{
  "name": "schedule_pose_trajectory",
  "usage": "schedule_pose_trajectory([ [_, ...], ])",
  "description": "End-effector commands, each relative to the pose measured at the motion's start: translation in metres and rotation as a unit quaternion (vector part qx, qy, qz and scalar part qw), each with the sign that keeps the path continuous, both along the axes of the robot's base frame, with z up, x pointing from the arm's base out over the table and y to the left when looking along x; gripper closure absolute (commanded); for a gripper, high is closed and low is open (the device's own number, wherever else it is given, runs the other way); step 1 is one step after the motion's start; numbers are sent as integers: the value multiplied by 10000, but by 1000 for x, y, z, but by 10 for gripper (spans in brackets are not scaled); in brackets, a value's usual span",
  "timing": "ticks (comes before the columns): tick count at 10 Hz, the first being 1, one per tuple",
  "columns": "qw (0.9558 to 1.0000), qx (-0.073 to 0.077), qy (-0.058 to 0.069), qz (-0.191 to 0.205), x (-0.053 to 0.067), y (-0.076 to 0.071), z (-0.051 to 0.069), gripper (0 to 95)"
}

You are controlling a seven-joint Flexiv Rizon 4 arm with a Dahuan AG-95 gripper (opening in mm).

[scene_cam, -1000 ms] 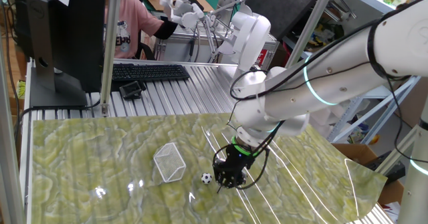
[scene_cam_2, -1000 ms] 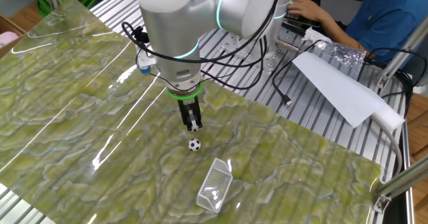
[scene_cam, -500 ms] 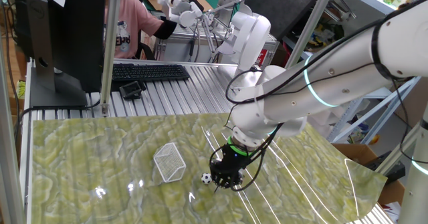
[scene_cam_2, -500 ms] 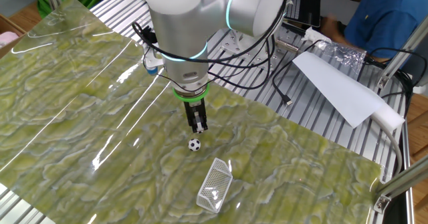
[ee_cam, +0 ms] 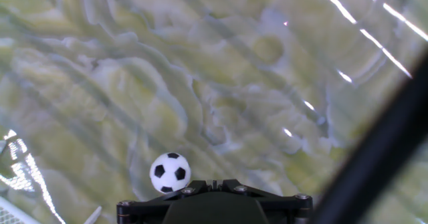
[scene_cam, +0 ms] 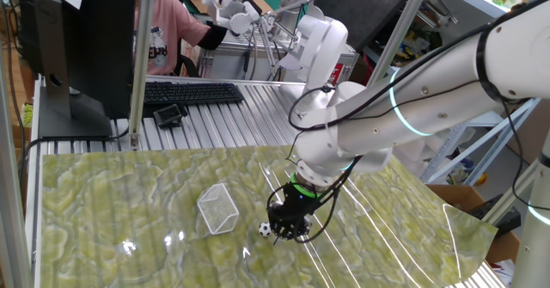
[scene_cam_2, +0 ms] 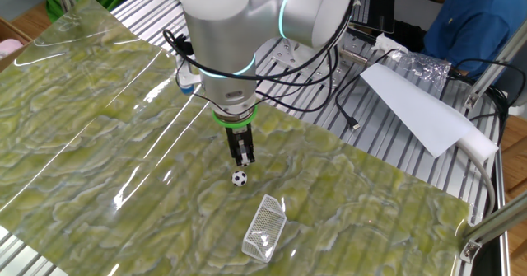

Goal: Push the soccer ball into the goal

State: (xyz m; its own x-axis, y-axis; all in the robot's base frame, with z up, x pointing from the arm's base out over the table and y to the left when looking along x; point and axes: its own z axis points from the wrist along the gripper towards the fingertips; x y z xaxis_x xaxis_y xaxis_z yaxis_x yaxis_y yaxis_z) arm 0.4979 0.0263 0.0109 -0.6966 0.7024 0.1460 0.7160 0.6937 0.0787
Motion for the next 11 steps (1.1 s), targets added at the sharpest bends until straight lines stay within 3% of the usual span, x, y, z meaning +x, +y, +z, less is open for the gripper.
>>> schedule_pose_trajectory([
  [1, 10000, -23, 20, -43, 3, -1, 4, 950],
  [11, 10000, -70, -34, 6, 12, 11, -1, 950],
])
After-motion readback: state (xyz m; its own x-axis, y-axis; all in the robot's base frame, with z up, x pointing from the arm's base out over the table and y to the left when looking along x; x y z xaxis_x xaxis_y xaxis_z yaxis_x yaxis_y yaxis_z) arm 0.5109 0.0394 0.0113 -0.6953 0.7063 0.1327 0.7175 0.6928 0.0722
